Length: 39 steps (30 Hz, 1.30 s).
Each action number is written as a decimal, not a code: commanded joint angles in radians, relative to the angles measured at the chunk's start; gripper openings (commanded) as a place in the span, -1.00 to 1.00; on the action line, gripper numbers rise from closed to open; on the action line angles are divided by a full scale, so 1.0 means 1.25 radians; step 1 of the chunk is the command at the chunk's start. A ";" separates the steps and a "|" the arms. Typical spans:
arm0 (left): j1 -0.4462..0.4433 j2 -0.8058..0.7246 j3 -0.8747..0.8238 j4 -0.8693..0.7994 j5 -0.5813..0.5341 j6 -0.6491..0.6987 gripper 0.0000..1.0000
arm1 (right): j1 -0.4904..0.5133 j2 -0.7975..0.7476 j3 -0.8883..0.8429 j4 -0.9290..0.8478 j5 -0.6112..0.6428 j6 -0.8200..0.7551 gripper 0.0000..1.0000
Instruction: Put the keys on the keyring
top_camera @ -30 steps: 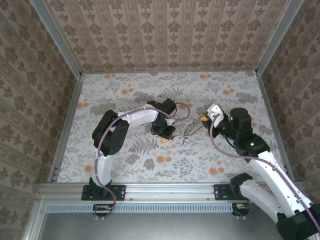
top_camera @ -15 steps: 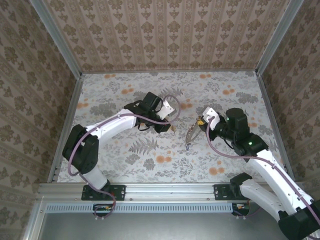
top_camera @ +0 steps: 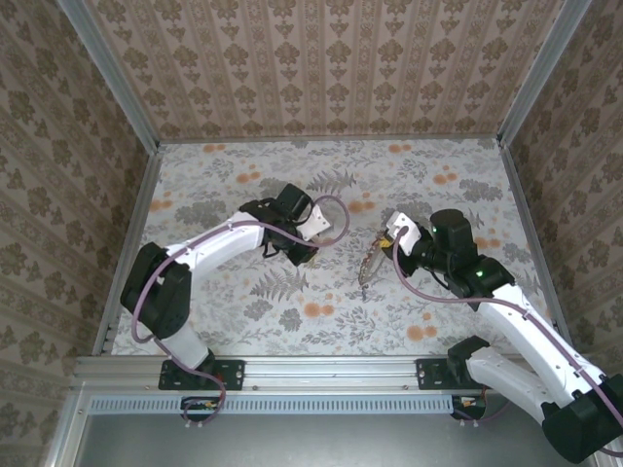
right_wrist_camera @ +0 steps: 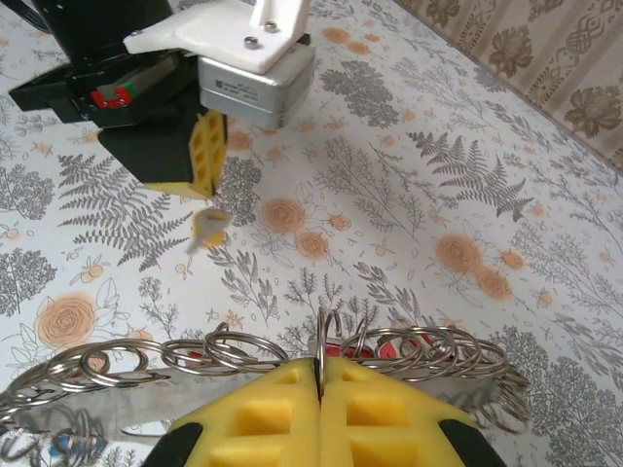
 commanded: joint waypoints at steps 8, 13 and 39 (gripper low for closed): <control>-0.007 -0.046 0.002 -0.246 -0.167 0.022 -1.00 | 0.005 -0.016 0.042 -0.009 0.019 -0.018 -1.00; -0.013 -0.019 -0.005 -0.225 -0.184 0.017 -1.00 | 0.005 -0.017 0.038 -0.008 0.018 -0.010 -1.00; -0.101 0.275 0.191 -0.155 -0.110 0.000 -0.93 | 0.002 -0.044 0.044 -0.033 0.046 -0.031 -1.00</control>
